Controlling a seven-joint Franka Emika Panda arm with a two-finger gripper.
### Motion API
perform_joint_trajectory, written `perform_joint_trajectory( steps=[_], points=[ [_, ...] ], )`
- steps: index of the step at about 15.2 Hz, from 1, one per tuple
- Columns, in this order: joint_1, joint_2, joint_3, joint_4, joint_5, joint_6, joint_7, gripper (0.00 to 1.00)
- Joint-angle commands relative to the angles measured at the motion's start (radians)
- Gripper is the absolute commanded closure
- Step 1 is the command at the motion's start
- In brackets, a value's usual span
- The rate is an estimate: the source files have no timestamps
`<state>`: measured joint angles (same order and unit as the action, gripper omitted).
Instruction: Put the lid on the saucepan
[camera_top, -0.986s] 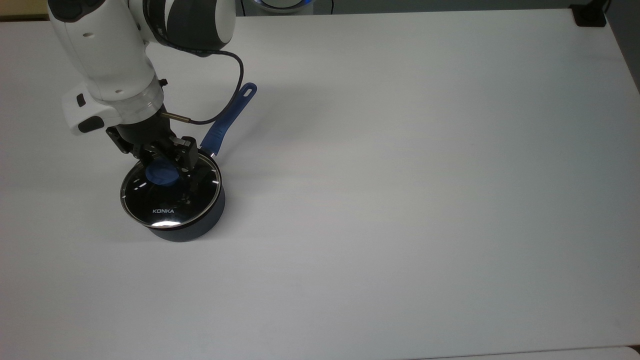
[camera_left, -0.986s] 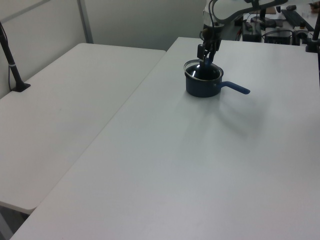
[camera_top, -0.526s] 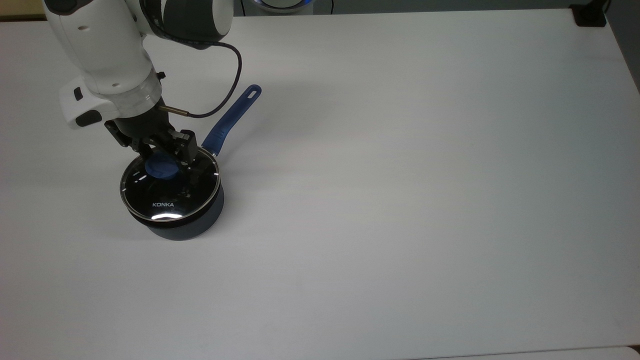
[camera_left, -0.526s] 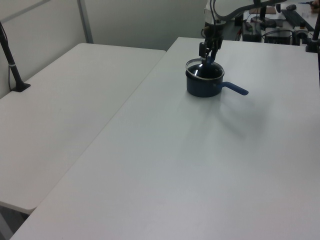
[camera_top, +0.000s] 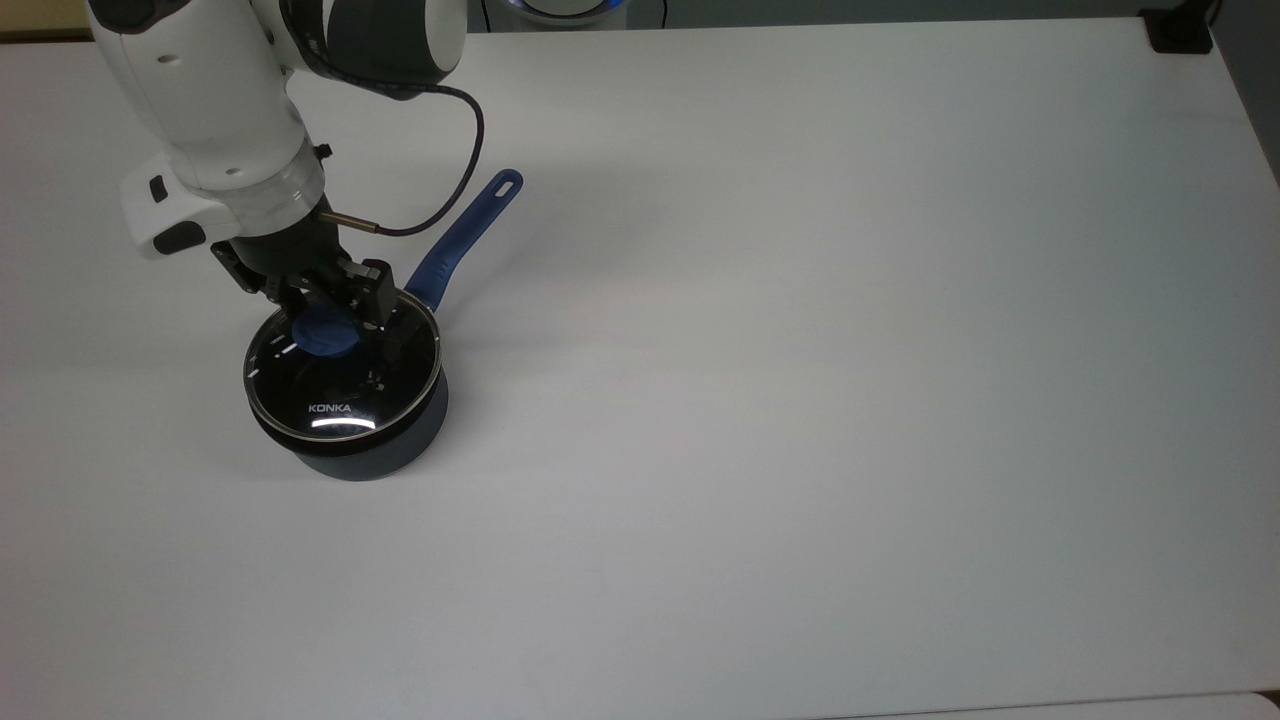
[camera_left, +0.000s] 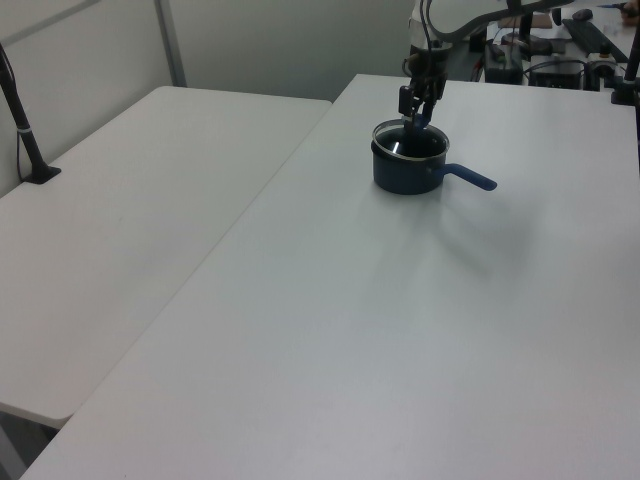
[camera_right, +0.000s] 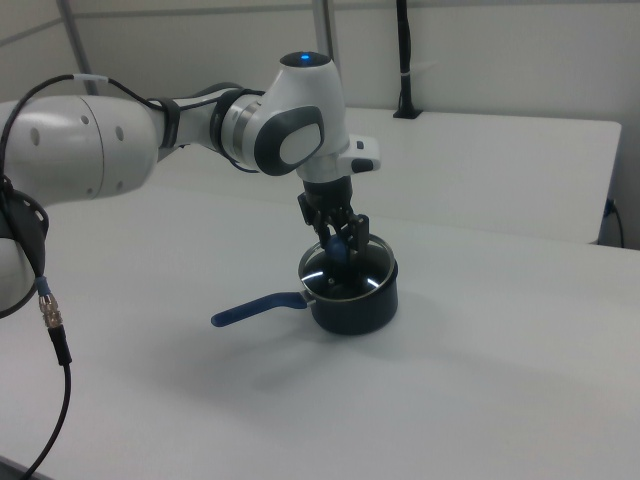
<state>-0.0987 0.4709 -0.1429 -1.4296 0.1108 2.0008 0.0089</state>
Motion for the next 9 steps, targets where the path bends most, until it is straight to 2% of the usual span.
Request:
perform_joint_trajectory(
  steps=[1,9],
  points=[
    [0.020,-0.023,-0.021,-0.029,0.000,-0.010,-0.017,0.41],
    [0.022,-0.021,-0.021,-0.077,-0.006,0.062,-0.040,0.41]
  ],
)
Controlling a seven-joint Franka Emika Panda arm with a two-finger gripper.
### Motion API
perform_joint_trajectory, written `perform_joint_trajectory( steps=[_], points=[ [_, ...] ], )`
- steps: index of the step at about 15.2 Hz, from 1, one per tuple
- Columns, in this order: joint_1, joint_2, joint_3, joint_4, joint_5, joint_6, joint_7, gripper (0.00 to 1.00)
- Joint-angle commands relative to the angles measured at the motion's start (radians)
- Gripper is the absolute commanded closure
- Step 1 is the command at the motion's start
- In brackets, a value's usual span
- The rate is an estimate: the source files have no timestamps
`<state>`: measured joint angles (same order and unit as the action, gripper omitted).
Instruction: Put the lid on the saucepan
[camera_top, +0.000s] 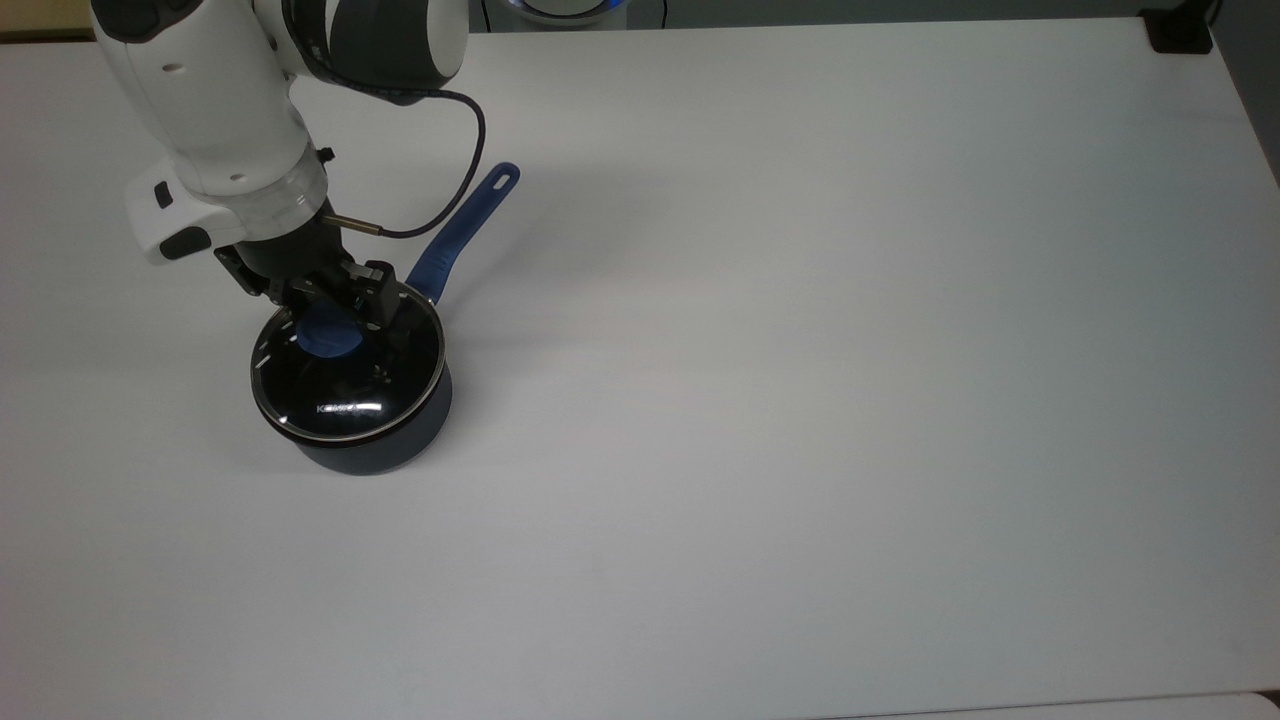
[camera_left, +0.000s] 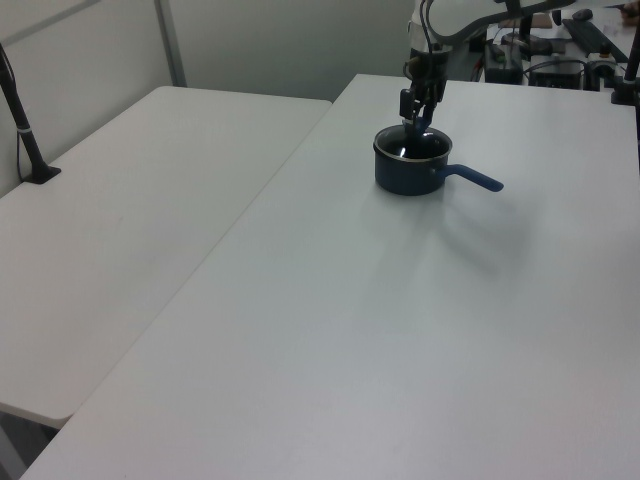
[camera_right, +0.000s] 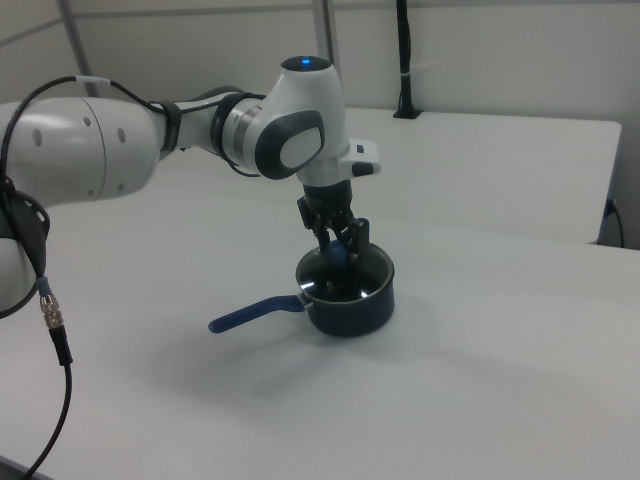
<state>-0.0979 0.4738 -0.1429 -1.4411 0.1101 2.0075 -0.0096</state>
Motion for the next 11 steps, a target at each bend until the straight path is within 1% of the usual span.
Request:
perform_joint_trajectory(
  steps=[1,4,6,7,8,9,11],
  points=[
    [0.021,-0.023,-0.021,-0.070,-0.013,0.057,-0.021,0.41],
    [0.021,-0.024,-0.021,-0.075,-0.015,0.059,-0.020,0.39],
    [0.021,-0.024,-0.021,-0.076,-0.015,0.059,-0.020,0.31],
    [0.021,-0.024,-0.021,-0.076,-0.015,0.060,-0.020,0.29],
    [0.021,-0.023,-0.021,-0.076,-0.015,0.060,-0.012,0.21],
    [0.021,-0.024,-0.021,-0.076,-0.015,0.063,-0.007,0.18],
    [0.021,-0.024,-0.021,-0.076,-0.010,0.063,-0.004,0.17]
  ],
)
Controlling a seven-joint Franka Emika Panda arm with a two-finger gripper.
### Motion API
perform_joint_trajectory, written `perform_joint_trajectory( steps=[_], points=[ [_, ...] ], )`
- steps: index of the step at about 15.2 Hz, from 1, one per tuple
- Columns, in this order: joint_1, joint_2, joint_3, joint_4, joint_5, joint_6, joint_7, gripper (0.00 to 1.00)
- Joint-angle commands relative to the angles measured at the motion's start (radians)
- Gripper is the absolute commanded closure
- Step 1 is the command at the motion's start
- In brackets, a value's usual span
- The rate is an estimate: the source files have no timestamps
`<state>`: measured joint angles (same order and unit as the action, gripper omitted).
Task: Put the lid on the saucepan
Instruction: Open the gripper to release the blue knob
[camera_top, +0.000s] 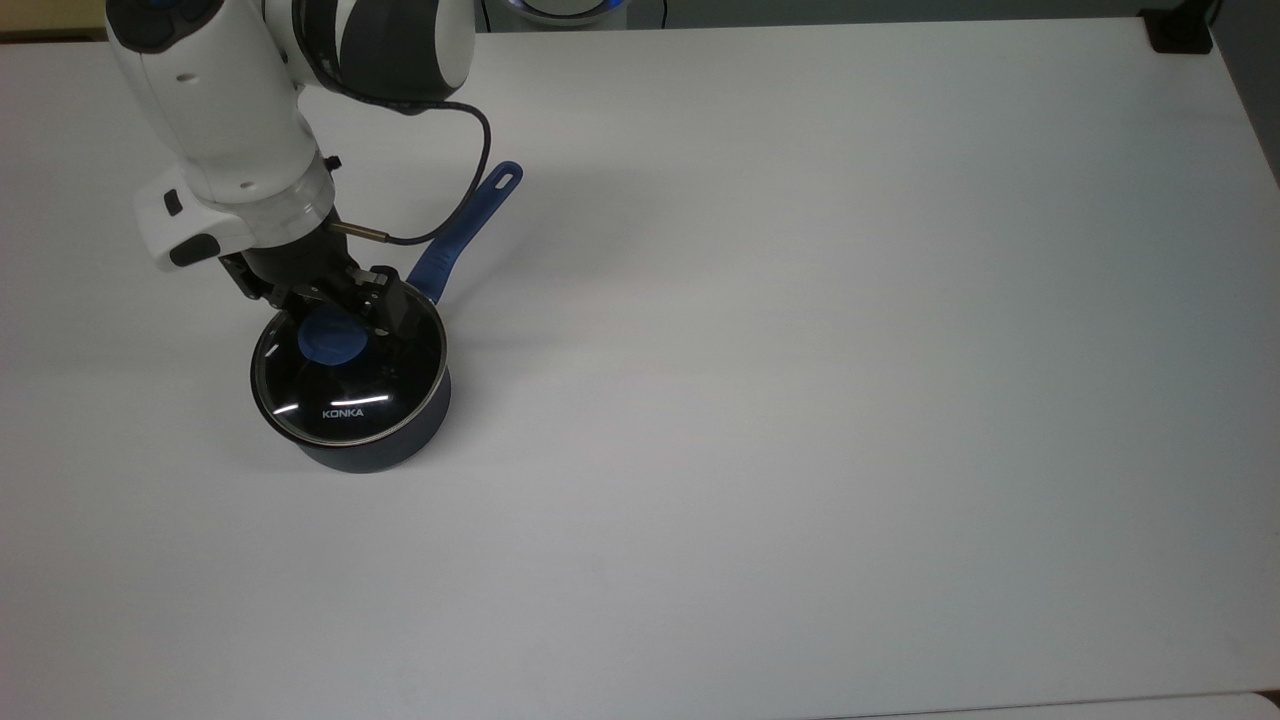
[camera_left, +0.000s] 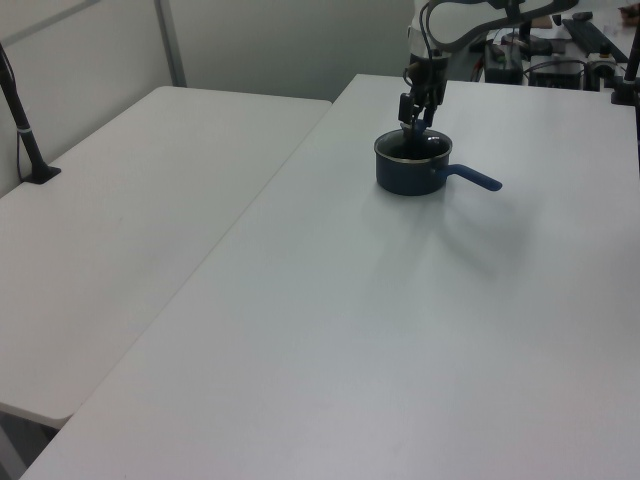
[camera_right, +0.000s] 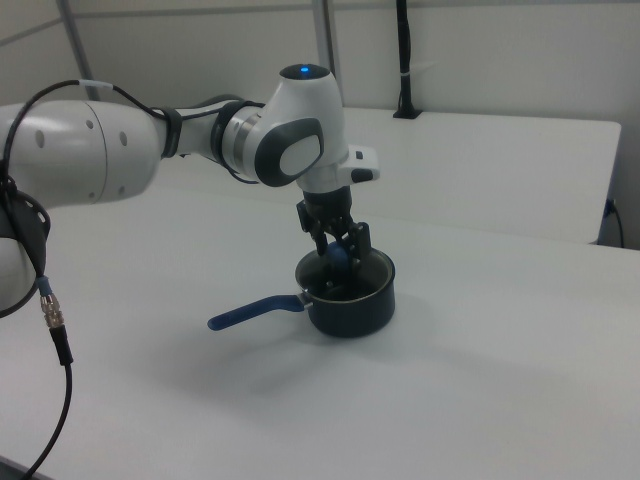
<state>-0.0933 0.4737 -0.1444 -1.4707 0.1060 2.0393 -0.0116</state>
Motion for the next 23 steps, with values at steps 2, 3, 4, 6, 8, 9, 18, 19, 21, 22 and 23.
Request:
perform_joint_trajectory(
  steps=[2,3,4,6,8,9,18,19,21,22,23],
  points=[
    [0.017,-0.024,-0.020,-0.046,-0.005,0.032,-0.004,0.09],
    [0.017,-0.024,-0.020,-0.045,-0.005,0.032,-0.002,0.09],
    [0.017,-0.024,-0.020,-0.045,-0.005,0.032,-0.002,0.09],
    [0.017,-0.026,-0.020,-0.045,-0.003,0.032,-0.002,0.10],
    [0.015,-0.029,-0.021,-0.040,-0.003,0.032,-0.002,0.10],
    [0.014,-0.032,-0.021,-0.040,-0.006,0.032,0.002,0.10],
    [0.017,-0.032,-0.061,-0.036,-0.037,0.084,-0.007,0.09],
    [0.017,-0.033,-0.061,-0.036,-0.037,0.084,-0.008,0.08],
    [0.018,-0.043,-0.061,-0.036,-0.037,0.073,-0.007,0.00],
    [0.023,-0.050,-0.061,-0.036,-0.035,0.070,-0.004,0.00],
    [0.029,-0.058,-0.061,-0.036,-0.034,0.062,0.001,0.00]
  ],
)
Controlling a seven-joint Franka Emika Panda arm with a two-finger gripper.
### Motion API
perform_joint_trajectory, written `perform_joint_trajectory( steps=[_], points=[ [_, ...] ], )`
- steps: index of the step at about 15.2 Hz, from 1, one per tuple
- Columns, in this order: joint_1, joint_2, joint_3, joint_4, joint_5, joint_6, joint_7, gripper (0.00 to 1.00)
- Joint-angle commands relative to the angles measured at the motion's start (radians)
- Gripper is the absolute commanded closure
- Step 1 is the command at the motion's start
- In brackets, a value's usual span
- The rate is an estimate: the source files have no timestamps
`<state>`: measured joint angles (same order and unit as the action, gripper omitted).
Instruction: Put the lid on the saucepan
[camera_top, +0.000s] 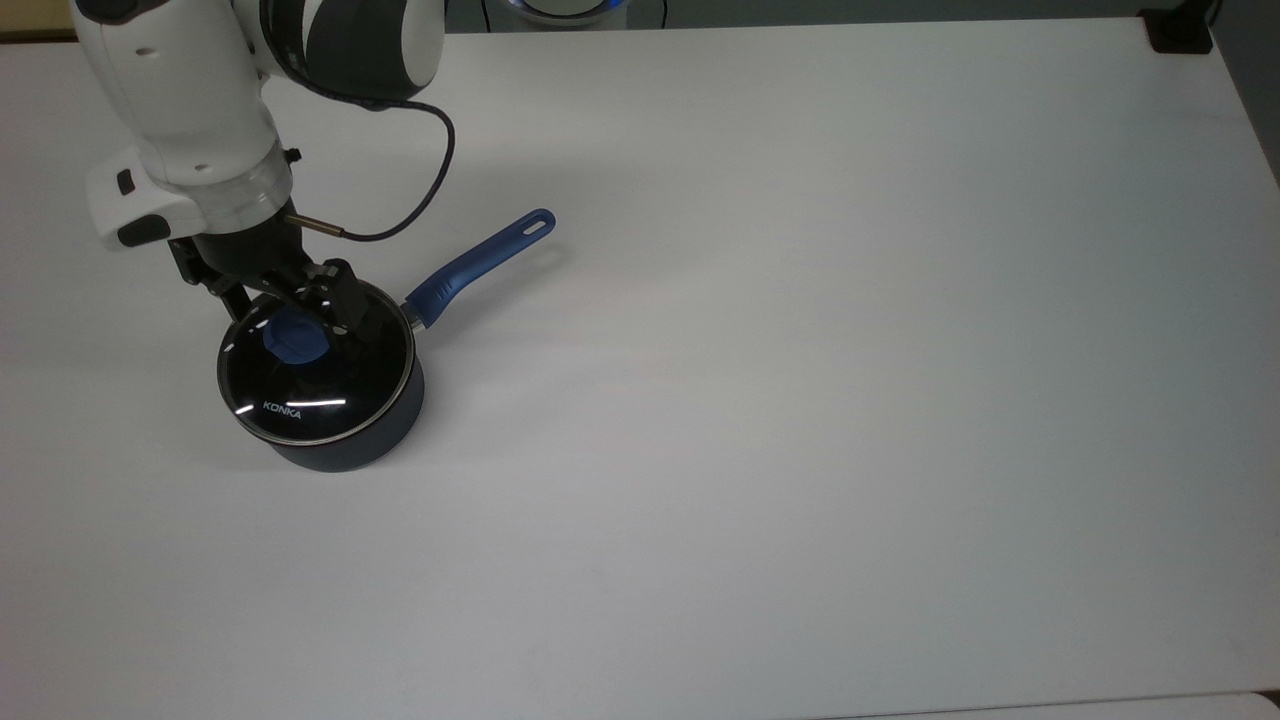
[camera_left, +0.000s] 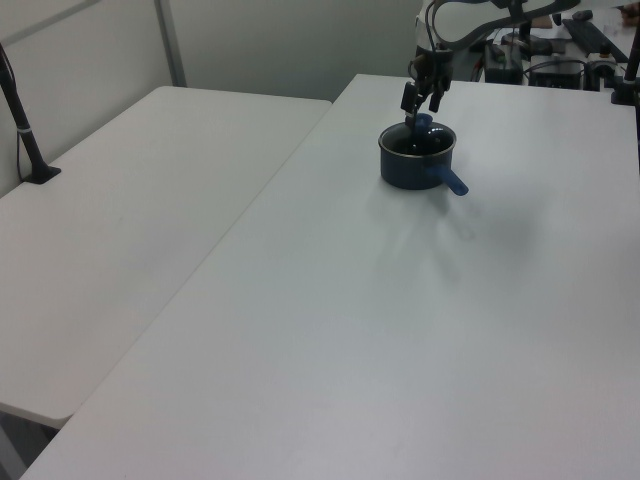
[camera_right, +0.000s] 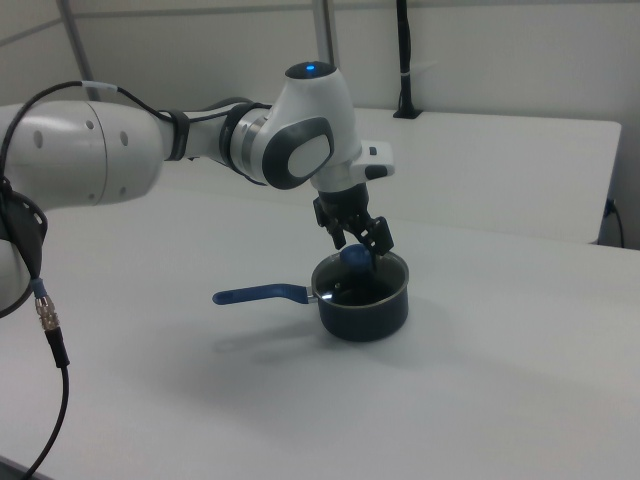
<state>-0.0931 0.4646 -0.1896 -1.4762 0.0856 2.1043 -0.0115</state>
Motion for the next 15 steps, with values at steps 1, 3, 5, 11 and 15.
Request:
perform_joint_trajectory(
  steps=[1,3,5,11,15],
  points=[
    [0.039,-0.058,-0.014,-0.030,-0.009,-0.025,0.002,0.00],
    [0.062,-0.095,-0.014,-0.033,-0.007,-0.099,0.002,0.00],
    [0.081,-0.148,-0.014,-0.042,-0.012,-0.156,-0.002,0.00],
    [0.133,-0.335,-0.008,-0.157,-0.035,-0.283,-0.044,0.00],
    [0.182,-0.437,-0.005,-0.236,-0.101,-0.314,-0.045,0.00]
  ],
)
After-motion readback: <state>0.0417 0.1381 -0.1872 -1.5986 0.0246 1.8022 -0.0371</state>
